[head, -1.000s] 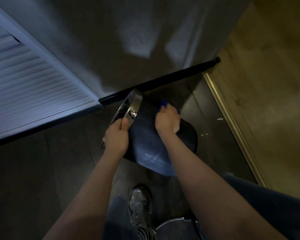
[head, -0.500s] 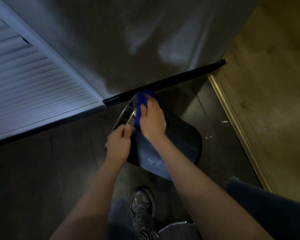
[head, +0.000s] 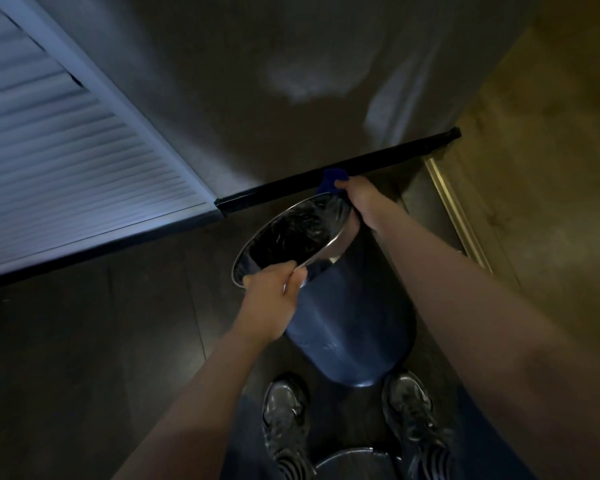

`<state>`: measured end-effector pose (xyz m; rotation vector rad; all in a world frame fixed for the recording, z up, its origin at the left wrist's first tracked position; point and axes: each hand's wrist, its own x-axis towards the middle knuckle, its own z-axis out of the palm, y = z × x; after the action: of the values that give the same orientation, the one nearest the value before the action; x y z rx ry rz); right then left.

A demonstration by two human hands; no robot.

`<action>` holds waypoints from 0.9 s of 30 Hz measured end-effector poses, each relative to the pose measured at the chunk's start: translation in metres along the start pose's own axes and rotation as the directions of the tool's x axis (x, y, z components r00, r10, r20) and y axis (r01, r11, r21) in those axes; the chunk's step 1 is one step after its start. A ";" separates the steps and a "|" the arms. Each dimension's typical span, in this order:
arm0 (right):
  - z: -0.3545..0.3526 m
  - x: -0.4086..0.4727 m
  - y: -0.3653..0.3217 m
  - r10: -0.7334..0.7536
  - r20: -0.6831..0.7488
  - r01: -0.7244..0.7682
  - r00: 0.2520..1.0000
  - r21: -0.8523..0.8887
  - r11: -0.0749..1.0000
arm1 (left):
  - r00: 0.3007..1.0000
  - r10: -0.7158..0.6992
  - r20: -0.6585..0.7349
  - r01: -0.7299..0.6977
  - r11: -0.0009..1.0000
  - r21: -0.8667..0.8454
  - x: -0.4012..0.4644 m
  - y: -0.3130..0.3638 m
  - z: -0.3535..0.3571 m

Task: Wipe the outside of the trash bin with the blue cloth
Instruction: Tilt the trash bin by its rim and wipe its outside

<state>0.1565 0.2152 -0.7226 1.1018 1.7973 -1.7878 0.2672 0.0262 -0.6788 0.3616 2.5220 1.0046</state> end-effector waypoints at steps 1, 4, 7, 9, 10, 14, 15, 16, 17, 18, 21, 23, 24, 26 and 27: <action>0.001 -0.004 0.004 -0.050 -0.012 0.051 0.999 0.051 0.997 | 1.000 -0.019 -0.007 0.019 1.000 -0.011 0.002 0.002 0.000; 0.013 -0.023 0.023 -0.225 -0.102 0.219 0.969 -0.066 0.974 | 0.992 -0.119 -0.049 0.114 0.989 -0.095 0.009 0.007 0.000; 0.033 -0.054 0.046 -0.480 -0.218 0.378 0.850 -0.382 0.843 | 0.966 -0.249 -0.074 0.239 0.962 -0.129 0.019 0.010 -0.001; 0.051 -0.079 0.066 -0.657 -0.213 0.495 0.723 -0.504 0.708 | 0.945 -0.322 -0.061 0.303 0.929 -0.211 0.026 0.009 -0.001; 0.060 -0.090 0.080 -0.722 -0.185 0.534 0.666 -0.557 0.636 | 0.934 -0.354 -0.056 0.330 0.911 -0.248 0.028 0.008 -0.002; 0.052 -0.106 0.134 -0.818 0.034 0.549 0.575 -0.757 0.355 | 0.876 -0.472 -0.097 0.418 0.845 -0.333 0.028 0.000 -0.007; 0.044 -0.103 0.144 -0.812 0.048 0.539 0.581 -0.771 0.339 | 0.867 -0.490 -0.090 0.434 0.832 -0.345 0.027 -0.003 -0.008; 0.035 -0.100 0.150 -0.798 0.030 0.528 0.602 -0.765 0.369 | 0.859 -0.506 -0.082 0.449 0.820 -0.356 0.027 -0.006 -0.009; 0.028 -0.096 0.154 -0.780 -0.014 0.517 0.626 -0.741 0.428 | 0.849 -0.522 -0.078 0.462 0.806 -0.369 0.028 -0.008 -0.010; 0.023 -0.094 0.157 -0.755 -0.073 0.499 0.652 -0.708 0.499 | 0.840 -0.538 -0.072 0.475 0.792 -0.385 0.028 -0.009 -0.011; 0.007 -0.085 0.163 -0.693 -0.252 0.415 0.676 -0.647 0.640 | 0.817 -0.573 -0.066 0.495 0.756 -0.428 0.029 -0.013 -0.010; -0.006 -0.078 0.164 -0.637 -0.337 0.341 0.693 -0.625 0.702 | 0.808 -0.582 -0.093 0.499 0.759 -0.419 0.028 -0.016 -0.009; -0.012 -0.075 0.163 -0.599 -0.377 0.295 0.706 -0.613 0.733 | 0.806 -0.582 -0.103 0.496 0.761 -0.419 0.028 -0.016 -0.009; -0.014 -0.071 0.158 -0.504 -0.473 0.170 0.723 -0.585 0.793 | 0.802 -0.588 -0.108 0.497 0.757 -0.424 0.029 -0.016 -0.009; -0.010 -0.070 0.152 -0.450 -0.529 0.107 0.720 -0.556 0.824 | 0.800 -0.591 -0.102 0.500 0.752 -0.430 0.031 -0.015 -0.009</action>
<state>0.3145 0.1890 -0.7710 1.3592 2.7756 -0.9809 0.2348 0.0217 -0.6920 -0.6274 2.3041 1.2931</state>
